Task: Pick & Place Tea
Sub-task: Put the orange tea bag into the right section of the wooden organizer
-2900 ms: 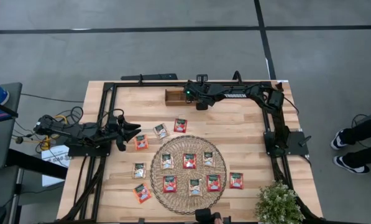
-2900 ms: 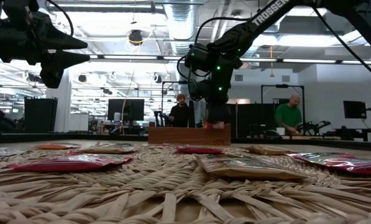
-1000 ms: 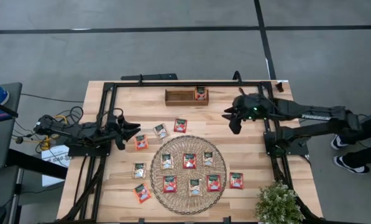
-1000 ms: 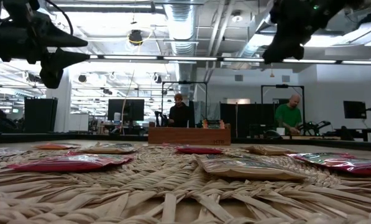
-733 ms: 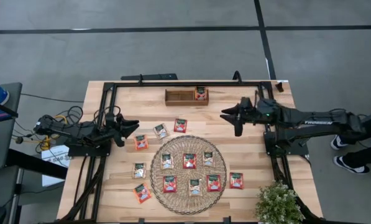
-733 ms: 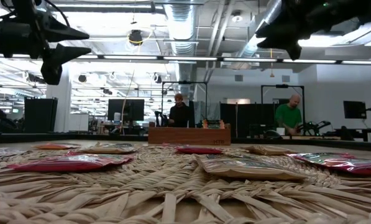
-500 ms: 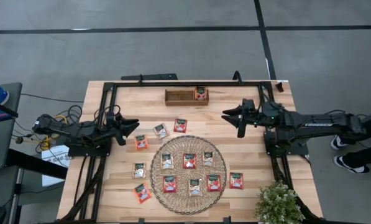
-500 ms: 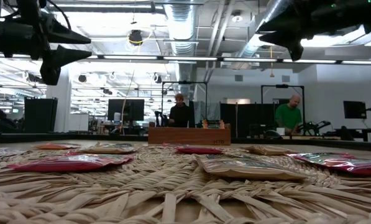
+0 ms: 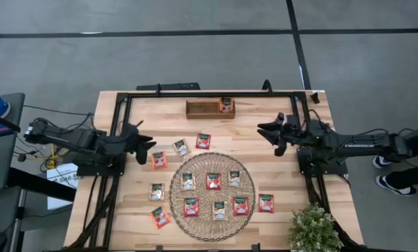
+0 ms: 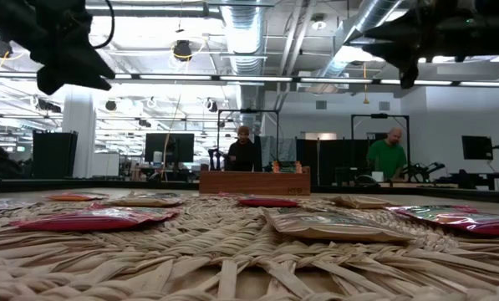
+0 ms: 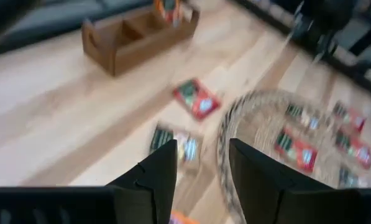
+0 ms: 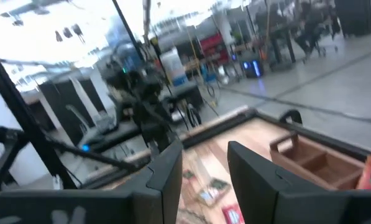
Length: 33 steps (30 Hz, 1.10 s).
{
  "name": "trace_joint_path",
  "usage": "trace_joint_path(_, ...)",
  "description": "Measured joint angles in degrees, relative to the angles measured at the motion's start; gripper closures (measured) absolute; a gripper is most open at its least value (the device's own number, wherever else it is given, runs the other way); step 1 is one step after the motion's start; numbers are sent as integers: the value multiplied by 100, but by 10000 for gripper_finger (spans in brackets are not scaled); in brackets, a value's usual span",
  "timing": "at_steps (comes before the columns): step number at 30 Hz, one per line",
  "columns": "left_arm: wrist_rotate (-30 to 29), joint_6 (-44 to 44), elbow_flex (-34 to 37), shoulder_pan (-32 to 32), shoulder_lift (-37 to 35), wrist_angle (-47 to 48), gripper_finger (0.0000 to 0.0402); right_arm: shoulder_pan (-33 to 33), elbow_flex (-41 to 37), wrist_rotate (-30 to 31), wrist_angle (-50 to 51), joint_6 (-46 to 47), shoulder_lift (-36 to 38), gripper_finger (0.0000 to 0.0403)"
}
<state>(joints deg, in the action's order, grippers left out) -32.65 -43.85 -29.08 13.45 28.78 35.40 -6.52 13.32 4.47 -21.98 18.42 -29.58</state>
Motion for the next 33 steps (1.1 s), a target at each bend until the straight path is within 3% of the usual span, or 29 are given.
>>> trace_joint_path(9,775,-252,-479,-79,1672,444,263,-5,-63,0,244,-366,1371,282)
trace_joint_path(17,1711,-92,-479,-841,2852,443,263,-4,-63,2,1047,-140,2341,282)
trace_joint_path(24,2150,459,-479,-1564,3544,437,263,2,-62,5,1172,-129,2564,282)
trace_joint_path(33,2836,740,-479,-1989,3952,306,263,2,-61,5,1178,-131,2562,282)
